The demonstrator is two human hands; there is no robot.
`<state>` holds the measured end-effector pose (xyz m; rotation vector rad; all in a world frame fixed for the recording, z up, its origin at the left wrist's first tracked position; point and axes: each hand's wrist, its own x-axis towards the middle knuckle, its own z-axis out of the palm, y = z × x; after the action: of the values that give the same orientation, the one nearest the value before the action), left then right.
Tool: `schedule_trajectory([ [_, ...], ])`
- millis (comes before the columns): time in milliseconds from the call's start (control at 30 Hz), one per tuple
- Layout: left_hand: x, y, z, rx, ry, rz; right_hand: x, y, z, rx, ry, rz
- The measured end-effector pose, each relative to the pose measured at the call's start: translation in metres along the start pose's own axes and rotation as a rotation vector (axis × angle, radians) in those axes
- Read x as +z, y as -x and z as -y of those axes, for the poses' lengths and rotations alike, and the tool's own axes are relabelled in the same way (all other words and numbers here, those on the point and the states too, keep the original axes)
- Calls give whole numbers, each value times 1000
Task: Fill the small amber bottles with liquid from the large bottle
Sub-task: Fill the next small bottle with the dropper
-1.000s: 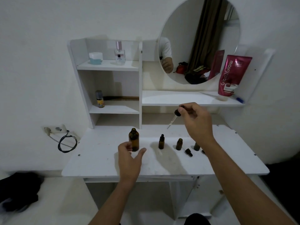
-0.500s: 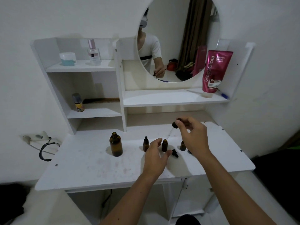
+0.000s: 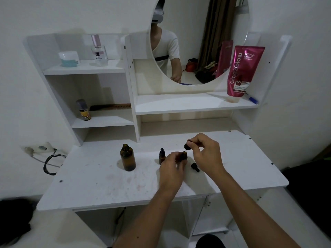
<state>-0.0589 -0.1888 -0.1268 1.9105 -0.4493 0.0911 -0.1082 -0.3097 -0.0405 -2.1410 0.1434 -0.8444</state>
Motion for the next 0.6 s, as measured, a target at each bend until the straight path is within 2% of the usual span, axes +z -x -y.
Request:
schedule_trajectory([
  [233, 1, -1, 3, -5, -7, 0, 6, -4, 5, 56, -35, 70],
  [433, -1, -1, 2, -11, -19, 10, 7, -5, 5, 82, 4, 11],
  [600, -2, -1, 2, -21, -29, 11, 5, -7, 9, 177, -36, 59],
])
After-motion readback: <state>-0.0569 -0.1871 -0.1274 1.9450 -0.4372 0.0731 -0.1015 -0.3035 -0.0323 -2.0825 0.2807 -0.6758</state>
